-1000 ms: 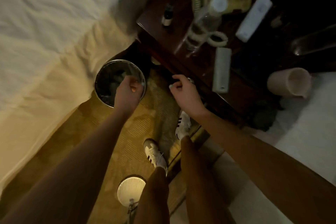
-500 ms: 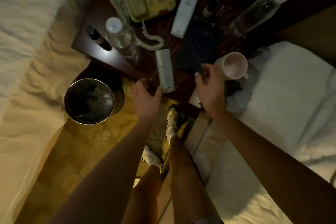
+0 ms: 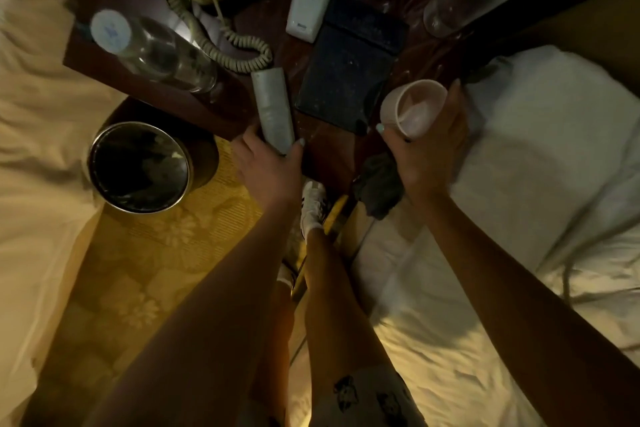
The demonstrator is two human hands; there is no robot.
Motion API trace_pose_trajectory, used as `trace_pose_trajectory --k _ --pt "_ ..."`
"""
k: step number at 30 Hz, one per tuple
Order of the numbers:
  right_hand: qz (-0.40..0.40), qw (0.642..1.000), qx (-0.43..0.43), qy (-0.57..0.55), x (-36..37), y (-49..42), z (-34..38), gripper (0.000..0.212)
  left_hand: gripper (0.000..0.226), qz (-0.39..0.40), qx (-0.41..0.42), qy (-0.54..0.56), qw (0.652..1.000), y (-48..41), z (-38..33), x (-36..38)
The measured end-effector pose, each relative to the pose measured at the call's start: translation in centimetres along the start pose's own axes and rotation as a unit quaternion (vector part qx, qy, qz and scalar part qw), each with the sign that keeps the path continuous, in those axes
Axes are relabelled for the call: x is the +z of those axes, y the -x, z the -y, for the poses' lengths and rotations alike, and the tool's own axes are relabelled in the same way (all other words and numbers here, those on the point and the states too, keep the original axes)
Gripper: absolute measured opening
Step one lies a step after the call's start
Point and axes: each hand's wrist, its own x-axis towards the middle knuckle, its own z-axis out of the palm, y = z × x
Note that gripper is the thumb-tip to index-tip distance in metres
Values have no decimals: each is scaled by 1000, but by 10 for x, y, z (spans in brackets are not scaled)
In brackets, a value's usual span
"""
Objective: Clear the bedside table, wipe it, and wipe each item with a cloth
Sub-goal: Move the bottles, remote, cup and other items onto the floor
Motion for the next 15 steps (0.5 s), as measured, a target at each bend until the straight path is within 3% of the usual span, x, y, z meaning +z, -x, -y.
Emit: trace_pose_trajectory --k 10,15 --pt "-22 998 -20 57 4 -12 0 109 66 -28 -55 -6 998 -5 -15 9" --pt "-18 999 -27 20 0 -9 7 102 67 0 -74 68 995 -8 -8 2"
